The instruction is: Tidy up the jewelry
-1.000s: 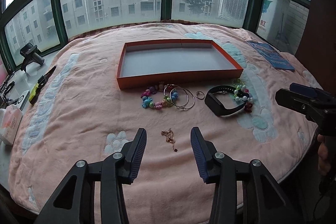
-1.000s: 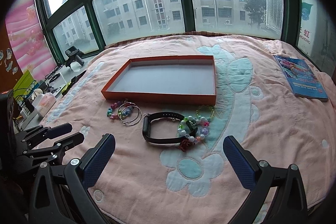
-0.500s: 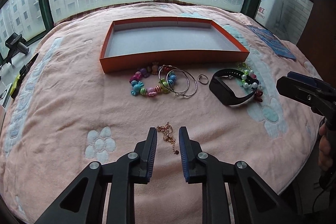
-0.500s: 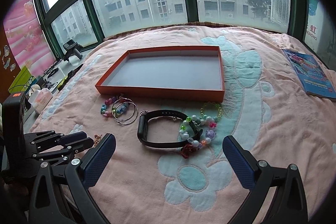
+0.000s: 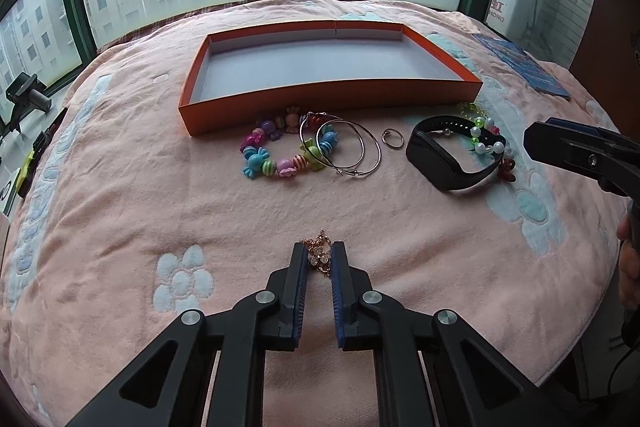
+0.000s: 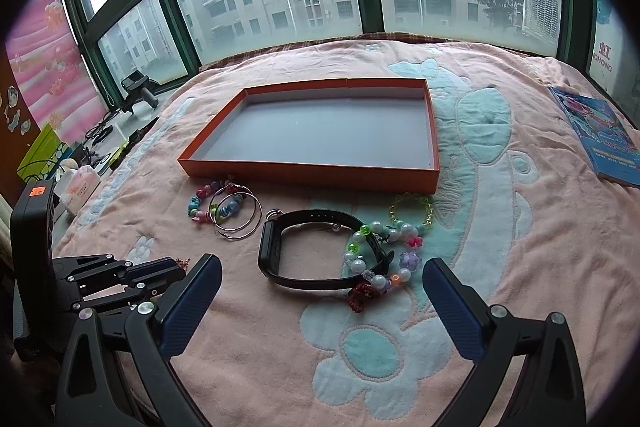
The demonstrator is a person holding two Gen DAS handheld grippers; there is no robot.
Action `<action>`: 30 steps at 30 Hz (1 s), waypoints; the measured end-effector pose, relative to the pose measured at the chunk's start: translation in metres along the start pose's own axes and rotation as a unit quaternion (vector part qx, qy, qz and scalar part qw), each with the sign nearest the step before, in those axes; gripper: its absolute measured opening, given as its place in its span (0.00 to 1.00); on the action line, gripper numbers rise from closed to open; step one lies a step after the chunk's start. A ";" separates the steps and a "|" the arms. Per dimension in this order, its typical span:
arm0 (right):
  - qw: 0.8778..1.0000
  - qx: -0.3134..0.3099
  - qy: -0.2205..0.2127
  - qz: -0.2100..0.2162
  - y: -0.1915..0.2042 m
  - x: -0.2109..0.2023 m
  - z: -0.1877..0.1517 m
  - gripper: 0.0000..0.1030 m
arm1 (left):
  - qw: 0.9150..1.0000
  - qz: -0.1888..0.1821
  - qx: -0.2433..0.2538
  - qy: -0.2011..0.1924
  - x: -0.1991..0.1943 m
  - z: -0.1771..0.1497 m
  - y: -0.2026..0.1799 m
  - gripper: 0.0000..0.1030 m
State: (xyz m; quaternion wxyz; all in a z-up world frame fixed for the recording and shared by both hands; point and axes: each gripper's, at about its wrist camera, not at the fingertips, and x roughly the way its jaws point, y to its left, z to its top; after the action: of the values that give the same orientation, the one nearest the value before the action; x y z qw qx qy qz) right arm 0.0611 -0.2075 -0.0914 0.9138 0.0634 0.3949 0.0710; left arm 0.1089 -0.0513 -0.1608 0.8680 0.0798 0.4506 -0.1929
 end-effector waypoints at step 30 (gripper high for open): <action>0.999 0.036 0.031 -0.015 -0.046 0.020 0.020 0.58 | 0.999 -0.011 -0.041 -0.026 -0.023 0.021 0.025 0.11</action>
State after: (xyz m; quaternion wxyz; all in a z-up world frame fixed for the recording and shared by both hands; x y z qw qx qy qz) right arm 0.0927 -0.2501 -0.1001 0.8994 0.0880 0.4258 0.0449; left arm 0.1230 -0.0288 -0.1308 0.8800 0.0344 0.4358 -0.1859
